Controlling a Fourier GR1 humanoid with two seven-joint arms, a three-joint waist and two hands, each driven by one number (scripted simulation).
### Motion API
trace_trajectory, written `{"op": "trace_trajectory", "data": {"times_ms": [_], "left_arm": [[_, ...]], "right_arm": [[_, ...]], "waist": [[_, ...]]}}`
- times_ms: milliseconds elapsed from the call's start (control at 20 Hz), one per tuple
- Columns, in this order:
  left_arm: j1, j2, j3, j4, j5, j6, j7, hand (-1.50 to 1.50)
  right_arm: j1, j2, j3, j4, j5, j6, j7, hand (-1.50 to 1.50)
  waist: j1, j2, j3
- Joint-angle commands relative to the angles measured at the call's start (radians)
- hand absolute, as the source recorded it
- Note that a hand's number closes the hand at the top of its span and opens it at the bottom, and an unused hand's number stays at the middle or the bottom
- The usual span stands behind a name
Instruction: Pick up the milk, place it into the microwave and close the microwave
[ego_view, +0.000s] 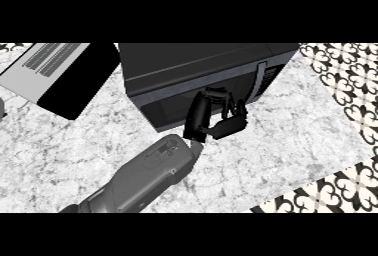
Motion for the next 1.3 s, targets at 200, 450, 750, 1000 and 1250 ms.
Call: {"op": "trace_trajectory", "data": {"times_ms": [200,450,750,1000,1250], "left_arm": [[-0.071,0.0,0.047,0.067,0.07,-0.022,-0.068,1.5],[-0.082,0.0,0.043,0.087,0.093,-0.028,-0.102,1.5],[-0.083,0.0,0.025,0.105,0.123,-0.028,-0.138,1.5],[-0.09,0.0,0.011,0.114,0.149,-0.038,-0.157,1.5],[-0.1,0.0,0.009,0.122,0.168,-0.03,-0.187,1.5]], "right_arm": [[-0.026,-0.04,-0.024,0.031,-0.035,0.022,0.016,-1.5],[-0.053,-0.073,-0.052,0.061,-0.055,0.027,0.024,-1.5],[-0.085,-0.101,-0.073,0.09,-0.062,0.027,0.028,-1.5],[-0.105,-0.131,-0.088,0.116,-0.067,0.039,0.032,-1.5],[-0.119,-0.18,-0.114,0.126,-0.036,0.047,0.029,-1.5]], "waist": [[-0.018,0.008,0.001],[-0.019,0.014,0.003],[-0.015,0.018,0.004],[-0.016,0.018,0.005],[-0.03,0.018,0.005]]}}
